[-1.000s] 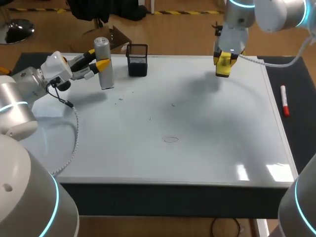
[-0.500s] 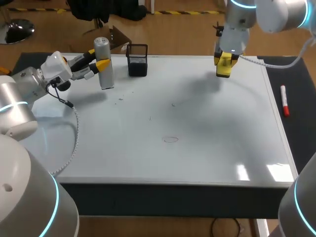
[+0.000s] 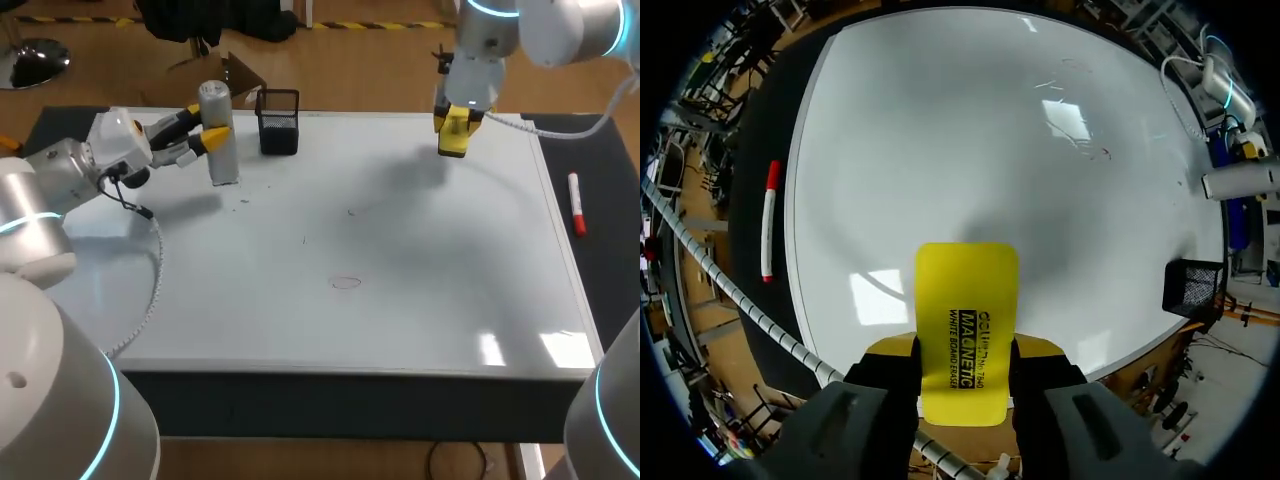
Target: Pick up the inspection probe, press it on each red-marked spot on the whiteboard one by one, put down the probe, pick up the eraser, and wipe off all the red marks.
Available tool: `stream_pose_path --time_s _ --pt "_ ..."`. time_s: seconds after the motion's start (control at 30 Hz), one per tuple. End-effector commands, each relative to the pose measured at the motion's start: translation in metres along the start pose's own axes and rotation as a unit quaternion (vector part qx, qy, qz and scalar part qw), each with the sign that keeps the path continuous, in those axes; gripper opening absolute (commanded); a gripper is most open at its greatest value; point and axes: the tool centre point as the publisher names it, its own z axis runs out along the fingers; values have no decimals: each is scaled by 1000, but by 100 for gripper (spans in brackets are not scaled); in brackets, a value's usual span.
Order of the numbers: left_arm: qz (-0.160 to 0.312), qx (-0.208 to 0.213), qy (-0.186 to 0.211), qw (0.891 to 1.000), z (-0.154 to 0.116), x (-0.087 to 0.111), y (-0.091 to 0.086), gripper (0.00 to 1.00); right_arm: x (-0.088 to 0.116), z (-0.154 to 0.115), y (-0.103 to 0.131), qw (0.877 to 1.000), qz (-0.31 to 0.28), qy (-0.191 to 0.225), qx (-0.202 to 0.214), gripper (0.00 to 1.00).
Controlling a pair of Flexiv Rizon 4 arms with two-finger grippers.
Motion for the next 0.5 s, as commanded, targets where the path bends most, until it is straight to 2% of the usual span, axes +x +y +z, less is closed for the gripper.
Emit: stream_pose_path --time_s 0.03,0.27,0.5 --pt "-2 12 13 1000 5 27 -1 0 0 -1 -1 1000 -1 2 0 0" --pt "-26 36 54 998 30 85 -1 0 0 -1 -1 1000 -1 2 0 0" --pt "-65 41 116 990 60 150 11 0 0 -1 -1 1000 -1 2 0 0"
